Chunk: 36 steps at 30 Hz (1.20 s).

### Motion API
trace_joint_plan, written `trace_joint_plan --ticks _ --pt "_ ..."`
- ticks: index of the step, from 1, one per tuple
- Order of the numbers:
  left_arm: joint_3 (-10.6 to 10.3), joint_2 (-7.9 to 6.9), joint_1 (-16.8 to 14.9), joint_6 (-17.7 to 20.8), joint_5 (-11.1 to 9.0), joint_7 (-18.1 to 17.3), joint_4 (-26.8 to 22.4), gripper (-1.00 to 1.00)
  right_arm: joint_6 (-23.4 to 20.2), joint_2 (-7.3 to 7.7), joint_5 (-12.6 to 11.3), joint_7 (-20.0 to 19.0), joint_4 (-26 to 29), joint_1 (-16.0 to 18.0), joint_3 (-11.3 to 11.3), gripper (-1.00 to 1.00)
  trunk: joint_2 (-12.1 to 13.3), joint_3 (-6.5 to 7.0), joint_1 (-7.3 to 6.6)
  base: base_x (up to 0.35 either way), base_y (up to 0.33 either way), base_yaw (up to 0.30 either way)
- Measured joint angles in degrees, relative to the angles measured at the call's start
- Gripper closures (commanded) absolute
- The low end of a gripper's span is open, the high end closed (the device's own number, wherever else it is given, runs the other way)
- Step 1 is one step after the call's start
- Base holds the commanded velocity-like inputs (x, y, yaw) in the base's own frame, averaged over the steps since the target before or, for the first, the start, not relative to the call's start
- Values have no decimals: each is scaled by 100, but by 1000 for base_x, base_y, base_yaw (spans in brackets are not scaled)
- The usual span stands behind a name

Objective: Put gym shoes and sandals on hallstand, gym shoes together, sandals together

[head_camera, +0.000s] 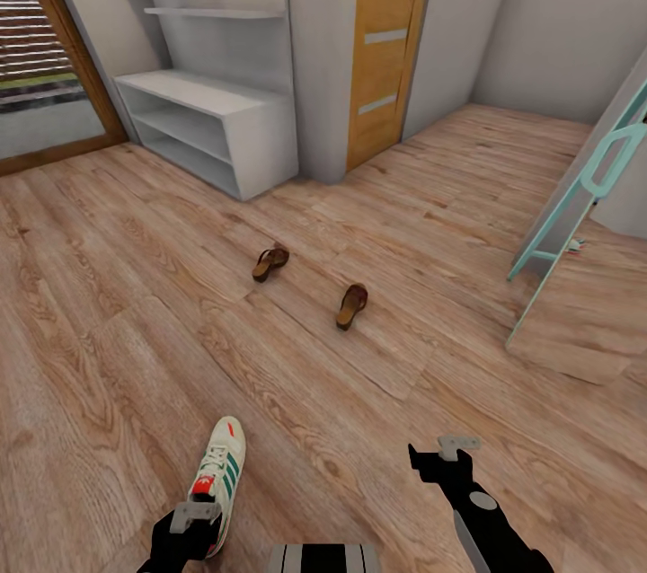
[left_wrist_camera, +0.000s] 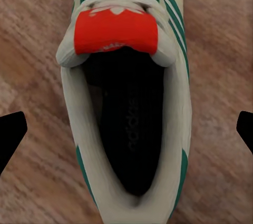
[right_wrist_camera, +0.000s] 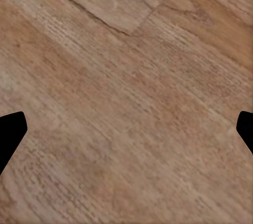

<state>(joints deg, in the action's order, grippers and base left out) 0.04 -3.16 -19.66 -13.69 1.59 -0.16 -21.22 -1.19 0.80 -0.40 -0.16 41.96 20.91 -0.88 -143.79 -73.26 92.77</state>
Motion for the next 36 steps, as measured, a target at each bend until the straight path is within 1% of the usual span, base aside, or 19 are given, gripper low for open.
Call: trace_joint_plan --ticks 2,8,11,13,21,24,28,31,36 --pt "0 0 0 -1 0 0 0 -100 0 0 0 0 1 0 2 -100 0 -6 0 0 0 0" --pt "-4 0 0 -26 0 0 0 -100 -3 0 0 0 0 0 3 -100 -8 -187 16 0 0 0" --pt "-1 0 0 -104 0 0 0 -100 -1 0 0 0 1 0 3 -100 -12 -275 24 0 0 0" --pt "2 2 0 -205 0 0 -8 -100 -2 0 0 0 0 0 1 -100 -12 -282 23 0 0 0" --pt "0 4 0 -260 6 0 -110 -100 0 0 0 0 5 0 -4 -100 -12 -287 23 0 0 0" --pt "-2 1 -2 -264 7 0 -249 -100 0 0 0 0 7 0 -1 -100 -12 -287 23 0 0 0" --pt "-4 -5 -8 -265 10 -5 -617 -100 0 0 0 0 7 0 3 -100 -12 -287 23 0 0 0" --pt "-5 -8 -9 -265 14 -7 -769 -100 0 -4 2 0 8 0 11 -100 -12 -287 23 0 0 0" --pt "-10 -1 -9 -271 16 -8 -800 -100 0 -8 0 -4 7 0 25 -100 -12 -287 23 0 0 0"
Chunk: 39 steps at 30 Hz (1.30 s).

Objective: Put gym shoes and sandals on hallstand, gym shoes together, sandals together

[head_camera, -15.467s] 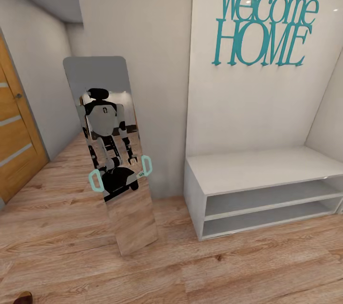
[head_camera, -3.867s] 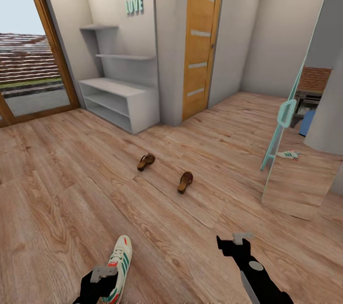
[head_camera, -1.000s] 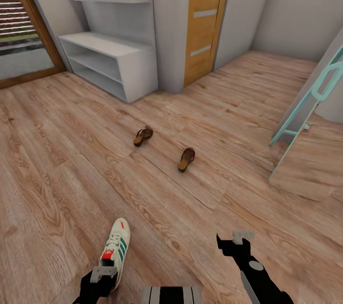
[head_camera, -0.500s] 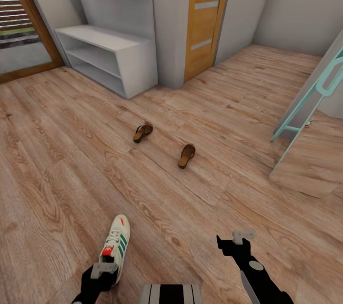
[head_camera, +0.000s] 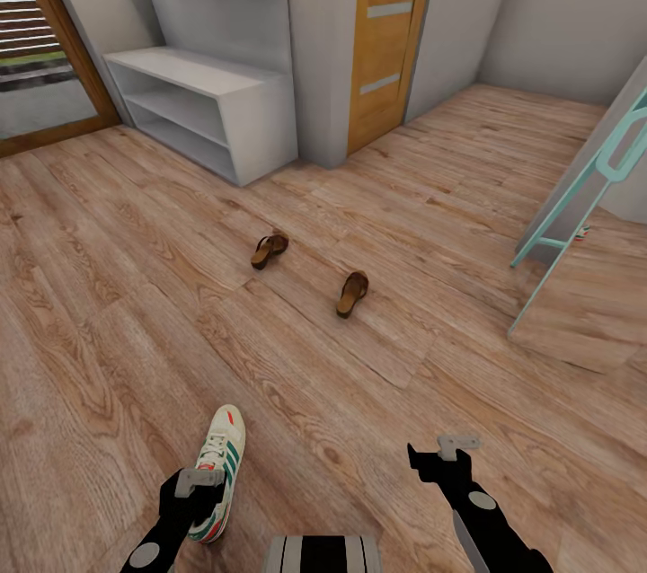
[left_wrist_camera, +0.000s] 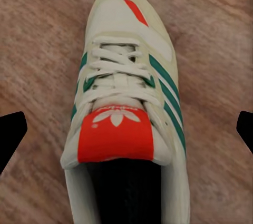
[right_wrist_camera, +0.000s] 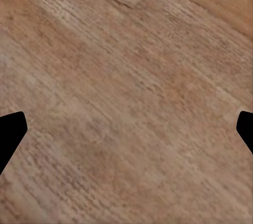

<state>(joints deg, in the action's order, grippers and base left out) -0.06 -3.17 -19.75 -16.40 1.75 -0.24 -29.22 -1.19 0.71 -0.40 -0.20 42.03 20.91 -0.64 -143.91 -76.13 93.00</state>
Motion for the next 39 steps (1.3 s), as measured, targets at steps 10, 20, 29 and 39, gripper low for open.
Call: trace_joint_plan --ticks 10,20,29,39 --pt "-17 9 5 -287 -4 0 51 -100 1 9 3 -3 21 0 -2 -100 0 0 0 0 0 0" --pt "-19 4 9 -440 -1 -7 382 -100 1 8 0 -3 35 2 3 -100 0 0 0 0 0 0" --pt "-19 2 9 -544 1 -15 543 -100 0 7 0 2 45 0 -3 -100 0 -7 0 0 0 0" --pt "-19 2 9 -548 1 -16 613 -100 0 3 0 4 46 0 2 -100 -8 -200 16 0 0 0"
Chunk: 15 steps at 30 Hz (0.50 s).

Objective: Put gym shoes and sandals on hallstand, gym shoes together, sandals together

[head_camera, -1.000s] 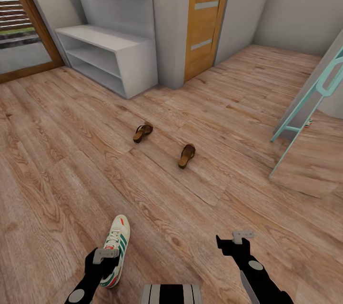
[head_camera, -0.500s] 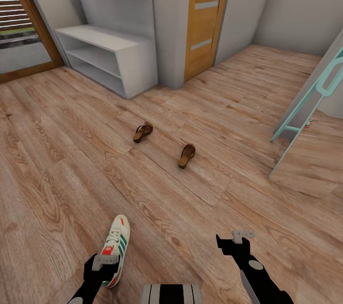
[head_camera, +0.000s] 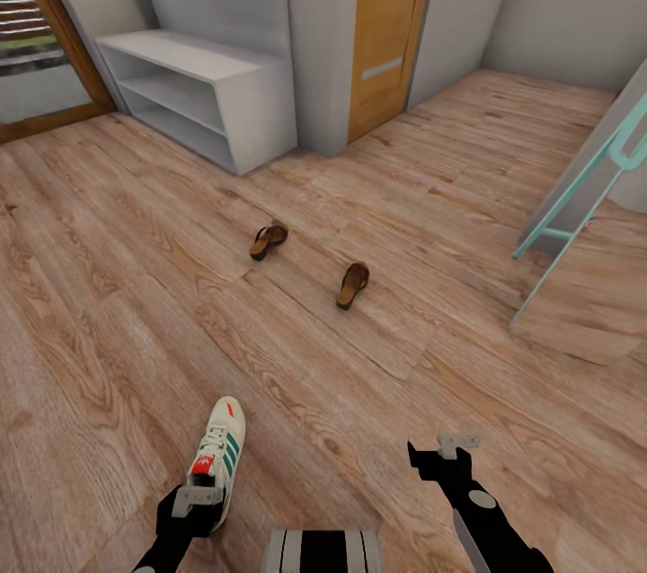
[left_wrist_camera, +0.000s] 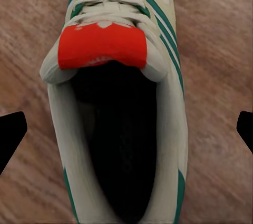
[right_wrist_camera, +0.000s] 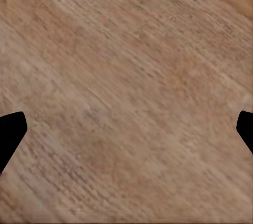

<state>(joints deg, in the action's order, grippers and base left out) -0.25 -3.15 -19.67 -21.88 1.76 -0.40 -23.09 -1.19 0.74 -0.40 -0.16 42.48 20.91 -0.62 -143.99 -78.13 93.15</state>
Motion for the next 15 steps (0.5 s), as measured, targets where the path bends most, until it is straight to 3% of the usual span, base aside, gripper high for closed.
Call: trace_joint_plan --ticks 10,15 --pt "0 0 0 0 0 0 2 -100 0 1 0 0 2 0 -4 -100 0 -59 0 0 0 0" --pt "0 0 0 0 0 0 3 -100 -3 2 0 0 6 1 -9 -100 -6 -214 13 0 0 0"
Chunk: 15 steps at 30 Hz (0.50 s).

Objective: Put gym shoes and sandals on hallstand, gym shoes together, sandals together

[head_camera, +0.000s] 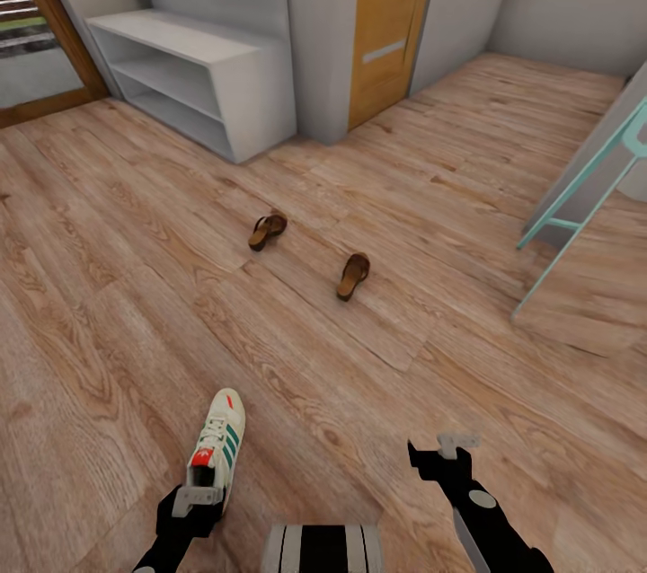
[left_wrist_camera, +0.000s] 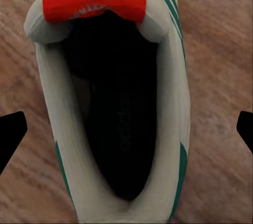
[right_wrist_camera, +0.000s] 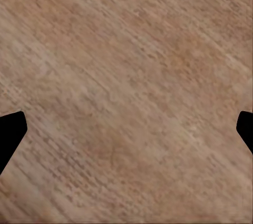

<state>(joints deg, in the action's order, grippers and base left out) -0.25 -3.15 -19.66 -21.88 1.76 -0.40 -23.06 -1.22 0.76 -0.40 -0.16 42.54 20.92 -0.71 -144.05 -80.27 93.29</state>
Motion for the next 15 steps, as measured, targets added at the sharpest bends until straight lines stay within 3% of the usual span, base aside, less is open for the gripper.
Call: trace_joint_plan --ticks 6,15 --pt "0 0 0 0 0 0 0 -100 3 0 0 0 3 -1 3 -100 -8 -188 15 0 0 0" --pt "0 0 1 0 0 0 -1 -100 0 -3 1 0 2 0 4 -100 -8 -220 15 0 0 81"
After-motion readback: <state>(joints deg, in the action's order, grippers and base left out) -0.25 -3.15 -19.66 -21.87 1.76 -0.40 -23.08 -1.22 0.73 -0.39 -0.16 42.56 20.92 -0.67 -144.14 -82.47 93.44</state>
